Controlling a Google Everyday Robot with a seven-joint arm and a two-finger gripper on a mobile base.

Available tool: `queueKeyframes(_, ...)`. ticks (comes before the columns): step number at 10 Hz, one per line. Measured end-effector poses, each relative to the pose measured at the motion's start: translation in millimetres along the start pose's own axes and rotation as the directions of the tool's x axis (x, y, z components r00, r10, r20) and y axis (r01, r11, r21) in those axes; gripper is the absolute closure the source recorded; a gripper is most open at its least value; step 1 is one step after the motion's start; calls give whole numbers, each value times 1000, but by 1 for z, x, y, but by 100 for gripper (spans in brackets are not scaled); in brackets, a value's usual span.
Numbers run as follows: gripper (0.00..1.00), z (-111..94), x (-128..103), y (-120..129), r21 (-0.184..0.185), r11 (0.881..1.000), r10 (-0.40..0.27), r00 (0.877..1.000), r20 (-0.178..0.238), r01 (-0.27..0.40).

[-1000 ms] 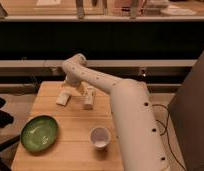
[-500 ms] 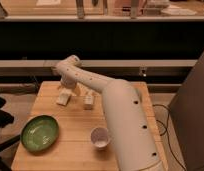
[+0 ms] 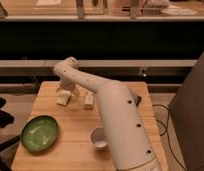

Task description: Wipe the white sponge on the table

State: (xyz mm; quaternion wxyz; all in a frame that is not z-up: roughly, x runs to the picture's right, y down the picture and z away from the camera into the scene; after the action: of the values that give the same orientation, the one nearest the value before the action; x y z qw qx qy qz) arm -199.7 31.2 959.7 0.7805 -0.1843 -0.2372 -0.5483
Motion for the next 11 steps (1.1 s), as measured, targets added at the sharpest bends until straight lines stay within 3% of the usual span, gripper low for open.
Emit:
queueKeyframes(6,20,21,-9,-6,-19,1000,-20,1000,15,20)
queueKeyframes(11,20,24,-9,-1,-23,1000,-18,1000,21,18)
